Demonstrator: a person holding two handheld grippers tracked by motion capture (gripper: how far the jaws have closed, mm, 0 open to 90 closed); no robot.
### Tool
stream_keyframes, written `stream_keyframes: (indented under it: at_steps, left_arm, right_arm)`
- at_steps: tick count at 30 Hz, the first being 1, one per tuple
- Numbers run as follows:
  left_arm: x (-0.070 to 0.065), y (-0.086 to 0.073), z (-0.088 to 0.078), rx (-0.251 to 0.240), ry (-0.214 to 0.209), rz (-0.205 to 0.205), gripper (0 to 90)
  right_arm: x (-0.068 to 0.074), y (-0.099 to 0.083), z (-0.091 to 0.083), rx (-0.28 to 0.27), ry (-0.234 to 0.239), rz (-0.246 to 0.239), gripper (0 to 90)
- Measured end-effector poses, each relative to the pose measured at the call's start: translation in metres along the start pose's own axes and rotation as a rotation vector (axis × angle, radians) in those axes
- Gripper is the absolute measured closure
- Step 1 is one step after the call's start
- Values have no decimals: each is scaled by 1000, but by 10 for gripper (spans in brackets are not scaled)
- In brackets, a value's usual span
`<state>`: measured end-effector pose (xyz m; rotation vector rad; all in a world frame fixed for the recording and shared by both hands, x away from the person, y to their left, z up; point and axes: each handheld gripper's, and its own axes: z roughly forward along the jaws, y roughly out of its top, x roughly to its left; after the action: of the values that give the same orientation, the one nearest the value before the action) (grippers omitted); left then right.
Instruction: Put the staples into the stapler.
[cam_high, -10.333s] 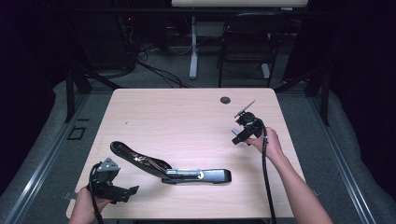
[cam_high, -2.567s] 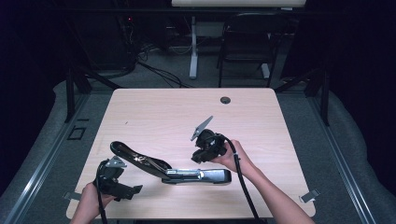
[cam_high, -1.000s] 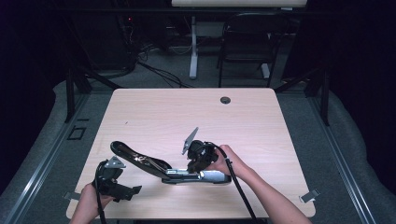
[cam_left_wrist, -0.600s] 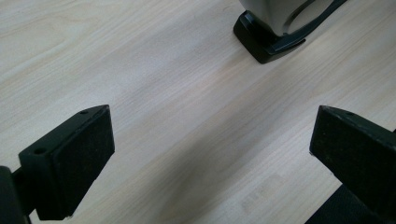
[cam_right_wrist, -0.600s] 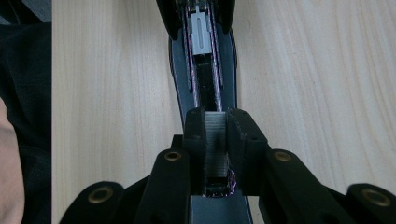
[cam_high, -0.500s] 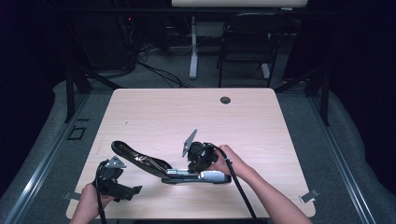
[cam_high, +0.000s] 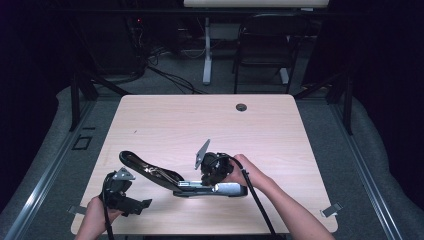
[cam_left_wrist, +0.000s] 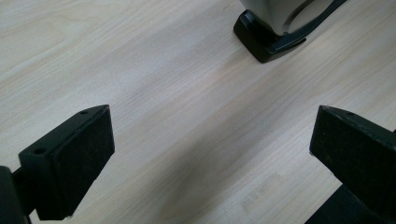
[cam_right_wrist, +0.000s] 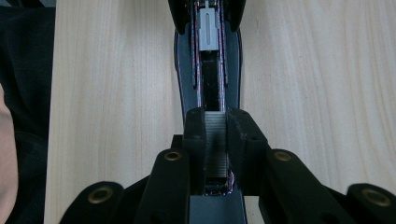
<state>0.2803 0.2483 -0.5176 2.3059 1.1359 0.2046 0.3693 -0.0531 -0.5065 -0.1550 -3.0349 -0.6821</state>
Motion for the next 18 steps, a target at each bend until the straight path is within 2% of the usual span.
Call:
stream_keyframes:
  at_steps: [5, 8, 18]
  left_arm:
    - [0, -1, 0, 3, 0, 2, 0]
    - [0, -1, -1, 6, 0, 2, 0]
    - [0, -2, -2, 8, 2, 1, 0]
  right_arm:
    - [1, 1, 1, 6, -6, -14, 780]
    - [2, 1, 3, 29, -13, -33, 779]
    - [-4, -3, 1, 8, 23, -26, 779]
